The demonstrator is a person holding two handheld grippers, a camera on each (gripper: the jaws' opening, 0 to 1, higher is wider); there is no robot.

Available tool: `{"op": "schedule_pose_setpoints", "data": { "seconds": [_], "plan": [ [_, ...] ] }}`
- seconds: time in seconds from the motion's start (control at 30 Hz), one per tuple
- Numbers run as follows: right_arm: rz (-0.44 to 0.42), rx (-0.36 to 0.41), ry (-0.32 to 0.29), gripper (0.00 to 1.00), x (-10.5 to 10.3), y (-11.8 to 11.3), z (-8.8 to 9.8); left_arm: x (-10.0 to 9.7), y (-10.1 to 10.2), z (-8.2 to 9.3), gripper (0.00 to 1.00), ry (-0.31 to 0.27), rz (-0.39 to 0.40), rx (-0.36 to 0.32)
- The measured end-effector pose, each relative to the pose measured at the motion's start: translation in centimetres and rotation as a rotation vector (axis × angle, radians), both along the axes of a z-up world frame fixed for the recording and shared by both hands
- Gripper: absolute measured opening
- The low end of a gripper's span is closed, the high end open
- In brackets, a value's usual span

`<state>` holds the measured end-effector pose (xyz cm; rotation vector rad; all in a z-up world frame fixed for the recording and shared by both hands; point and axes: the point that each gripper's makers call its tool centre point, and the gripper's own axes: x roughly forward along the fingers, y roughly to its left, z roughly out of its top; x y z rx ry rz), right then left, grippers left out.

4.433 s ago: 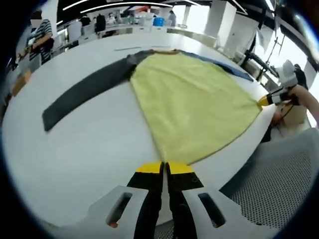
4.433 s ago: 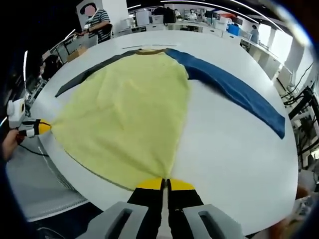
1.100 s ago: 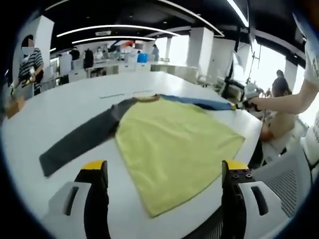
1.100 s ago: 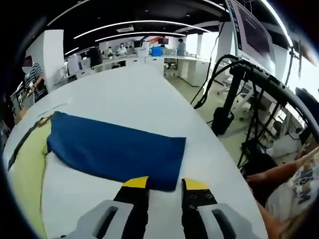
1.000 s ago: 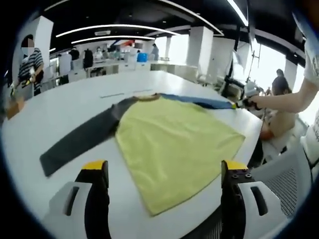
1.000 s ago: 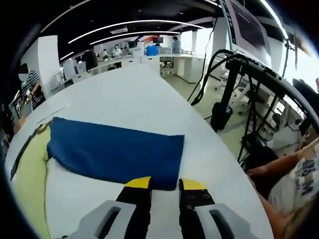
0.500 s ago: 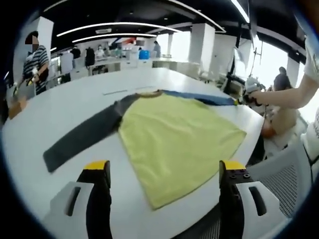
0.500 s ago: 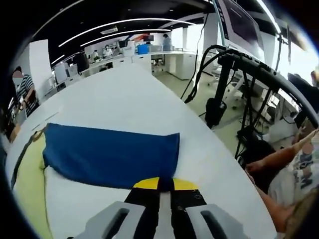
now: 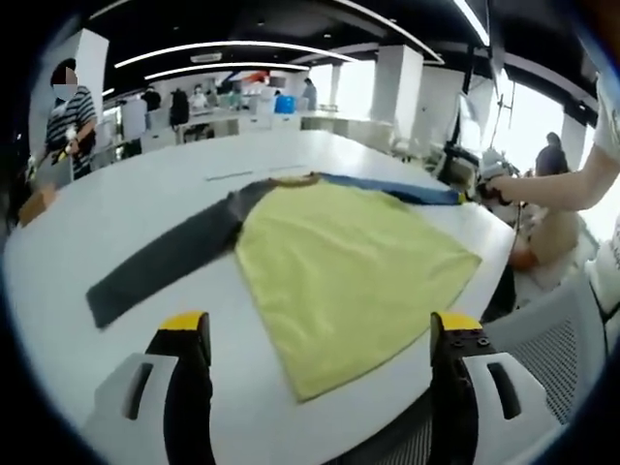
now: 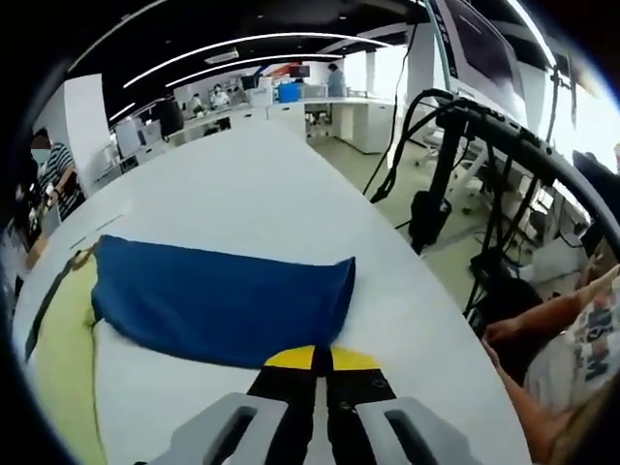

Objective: Fold the garment on the visible template until the final outline fits inside the template.

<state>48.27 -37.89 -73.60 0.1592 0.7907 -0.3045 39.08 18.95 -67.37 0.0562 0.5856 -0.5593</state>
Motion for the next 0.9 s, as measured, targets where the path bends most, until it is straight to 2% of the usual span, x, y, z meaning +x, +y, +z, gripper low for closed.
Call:
{"op": "schedule_pose_setpoints", "data": {
  "seconds": [0.23,0.4,0.67,0.9],
  "plan": [
    [0.024,-0.012,-0.024,0.0,0.5,0.3,1.2,0.2,0.5,0.0,0.93,-0.004,0.027,-0.029],
    [0.045,-0.008,-0.052,0.0,1.3,1.2,2.2,0.1,0.5,-0.1,0.93,0.0,0.021,-0.021],
    [0.115,-0.018,-0.091,0.0,3.1,2.9,3.9,0.0,0.5,-0.2,0.94,0.004,0.016,-0.019],
    [0.187,-0.062,-0.102,0.0,4.2,4.3,5.0,-0.1,0.4,-0.2,0.94,0.006,0.011,-0.02]
  ]
}}
